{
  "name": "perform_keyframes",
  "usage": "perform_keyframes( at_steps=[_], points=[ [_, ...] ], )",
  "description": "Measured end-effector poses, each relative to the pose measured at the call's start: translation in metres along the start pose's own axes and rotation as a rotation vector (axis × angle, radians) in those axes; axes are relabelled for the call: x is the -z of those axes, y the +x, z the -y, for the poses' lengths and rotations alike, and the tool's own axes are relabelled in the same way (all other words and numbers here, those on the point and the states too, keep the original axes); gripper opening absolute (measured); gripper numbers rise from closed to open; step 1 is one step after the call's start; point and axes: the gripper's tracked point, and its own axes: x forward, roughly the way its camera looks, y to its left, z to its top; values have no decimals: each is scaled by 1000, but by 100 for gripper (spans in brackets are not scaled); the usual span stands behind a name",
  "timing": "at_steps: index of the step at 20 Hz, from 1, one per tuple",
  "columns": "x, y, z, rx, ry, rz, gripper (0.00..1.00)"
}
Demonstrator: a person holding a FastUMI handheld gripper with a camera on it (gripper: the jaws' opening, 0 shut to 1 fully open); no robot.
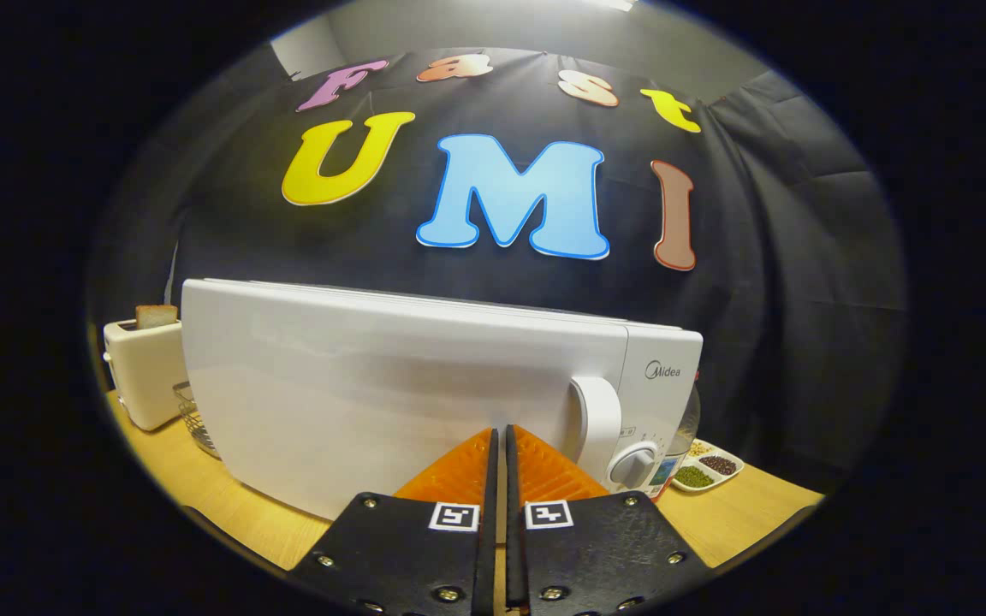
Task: Open the microwave, put the food inside, and close the microwave door.
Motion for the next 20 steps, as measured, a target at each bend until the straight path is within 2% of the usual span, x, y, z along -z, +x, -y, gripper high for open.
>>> perform_keyframes(
  at_steps=[10,17,20],
  points=[
    [-115,-158,10,-102,91,85,4],
    [-191,-242,27,-124,108,130,4],
    [-210,-268,29,-133,91,151,4]
  ],
)
